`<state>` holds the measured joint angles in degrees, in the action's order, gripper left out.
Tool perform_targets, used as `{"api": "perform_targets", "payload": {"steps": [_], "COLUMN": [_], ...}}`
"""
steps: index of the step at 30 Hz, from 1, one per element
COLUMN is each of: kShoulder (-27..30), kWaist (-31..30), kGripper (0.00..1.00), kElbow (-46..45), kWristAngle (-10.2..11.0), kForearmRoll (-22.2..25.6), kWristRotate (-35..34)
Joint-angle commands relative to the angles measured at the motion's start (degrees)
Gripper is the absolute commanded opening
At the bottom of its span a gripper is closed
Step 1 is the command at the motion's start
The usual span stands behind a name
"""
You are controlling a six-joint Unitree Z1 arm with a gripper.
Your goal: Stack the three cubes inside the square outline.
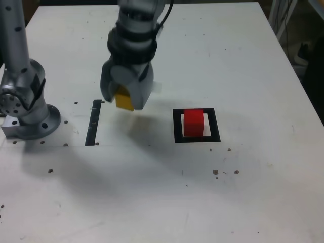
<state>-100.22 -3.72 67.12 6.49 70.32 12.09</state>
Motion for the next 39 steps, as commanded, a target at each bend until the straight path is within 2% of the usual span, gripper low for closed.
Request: {"api": "perform_targets", "payload": {"steps": [1,6,10,14,19,28,39], "kShoulder": [1.2,-0.6,-5.5,-10.2,-15.1,-17.3,-18.3], "kWaist": [-0.6,-1.3,-1.6,-2.6,-4.7,-5.3,-5.2], "kGripper": [0.17,0.17,0.17,0.17,0.17,0.17,0.18], "kElbow": [7.4,20.0,27.5,32.6,37.6,39.4,36.1], "kWristAngle": [0.3,0.3,-1.4,-3.2,-3.6,-2.3,-5.1], "kForearmRoll": [6.6,12.4,14.9,16.0,16.2,15.3,12.7], "kWristRotate": [-2.3,-6.3,-7.6,-9.3,-12.5,-20.0,-22.1]}}
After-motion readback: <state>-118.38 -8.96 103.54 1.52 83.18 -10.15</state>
